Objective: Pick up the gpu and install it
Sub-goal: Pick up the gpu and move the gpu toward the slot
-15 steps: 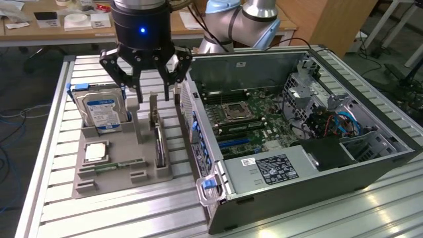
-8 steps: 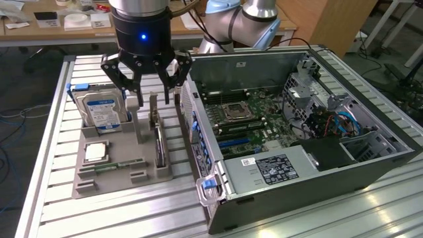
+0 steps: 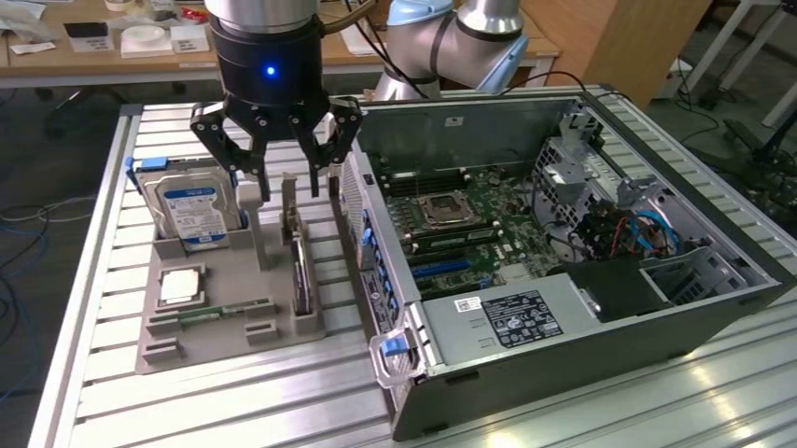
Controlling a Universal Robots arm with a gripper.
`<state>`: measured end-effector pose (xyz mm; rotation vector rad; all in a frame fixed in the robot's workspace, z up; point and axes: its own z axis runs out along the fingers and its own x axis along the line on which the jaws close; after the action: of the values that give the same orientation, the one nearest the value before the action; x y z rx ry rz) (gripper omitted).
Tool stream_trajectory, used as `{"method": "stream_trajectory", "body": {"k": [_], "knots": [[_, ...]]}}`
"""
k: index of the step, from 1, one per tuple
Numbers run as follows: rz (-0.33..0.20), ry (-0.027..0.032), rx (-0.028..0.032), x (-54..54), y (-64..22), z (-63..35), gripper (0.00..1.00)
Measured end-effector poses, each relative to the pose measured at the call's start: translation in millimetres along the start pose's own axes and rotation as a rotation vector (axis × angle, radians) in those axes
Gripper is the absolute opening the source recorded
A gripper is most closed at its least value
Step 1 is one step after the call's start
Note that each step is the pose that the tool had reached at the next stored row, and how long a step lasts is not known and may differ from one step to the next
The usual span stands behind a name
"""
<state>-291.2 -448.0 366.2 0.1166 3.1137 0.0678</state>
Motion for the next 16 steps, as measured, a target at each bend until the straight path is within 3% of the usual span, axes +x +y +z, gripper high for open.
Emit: {"method": "stream_trajectory", "body": {"k": [6, 16], "knots": [[0.000, -0.0003, -0.0003, 0.0, 0.0, 0.8, 0.53], [0.000, 0.0000, 0.0000, 0.3, -0.6, 14.6, 0.53]]}}
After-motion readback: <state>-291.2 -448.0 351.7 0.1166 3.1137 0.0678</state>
